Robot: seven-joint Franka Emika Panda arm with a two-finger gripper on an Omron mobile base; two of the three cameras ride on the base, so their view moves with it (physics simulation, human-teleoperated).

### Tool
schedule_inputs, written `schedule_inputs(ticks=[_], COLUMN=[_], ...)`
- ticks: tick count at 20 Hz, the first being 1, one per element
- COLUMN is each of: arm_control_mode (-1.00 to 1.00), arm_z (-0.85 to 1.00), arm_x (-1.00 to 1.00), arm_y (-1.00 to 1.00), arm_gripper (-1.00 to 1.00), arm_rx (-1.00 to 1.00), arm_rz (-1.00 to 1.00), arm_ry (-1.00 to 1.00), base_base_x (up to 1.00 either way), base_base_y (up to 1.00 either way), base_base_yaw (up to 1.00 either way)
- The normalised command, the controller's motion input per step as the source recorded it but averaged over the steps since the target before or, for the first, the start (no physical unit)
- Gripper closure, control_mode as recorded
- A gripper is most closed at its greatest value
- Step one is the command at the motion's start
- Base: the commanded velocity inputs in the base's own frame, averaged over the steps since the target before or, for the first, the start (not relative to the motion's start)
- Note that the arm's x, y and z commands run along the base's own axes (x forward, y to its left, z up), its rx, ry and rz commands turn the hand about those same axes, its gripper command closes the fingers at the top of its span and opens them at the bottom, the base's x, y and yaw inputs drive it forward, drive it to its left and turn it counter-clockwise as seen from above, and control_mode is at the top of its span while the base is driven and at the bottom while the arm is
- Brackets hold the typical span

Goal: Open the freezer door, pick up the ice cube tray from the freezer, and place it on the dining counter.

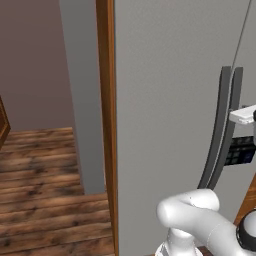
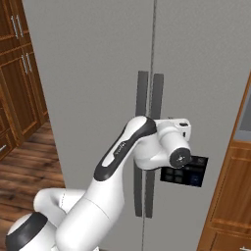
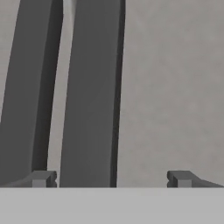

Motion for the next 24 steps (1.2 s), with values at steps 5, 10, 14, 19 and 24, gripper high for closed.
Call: schedule_inputs(ticks=[5, 10, 14, 19, 24], arm_control_mode=[-1.0, -1.0, -1.0, -1.0, -1.0], arm_z=[-0.02, -0.01, -0.03, -0.03, 0.0], arm_x=[0.0, 0.01, 0.11, 0.04, 0.0], arm_y=[0.01, 0.02, 0.01, 0.03, 0.0], arm_gripper=[-1.0, -1.0, -1.0, -1.0, -1.0], arm_rx=[0.0, 0.0, 0.0, 0.0, 0.0], arm_rz=[0.12, 0.12, 0.02, 0.0, 0.0], arm_ry=[0.0, 0.0, 0.0, 0.0, 0.0], base_base_x=[0.0, 0.0, 0.0, 0.0, 0.0], base_base_y=[0.0, 0.0, 0.0, 0.0, 0.0], base_base_yaw=[0.0, 0.0, 0.0, 0.0, 0.0])
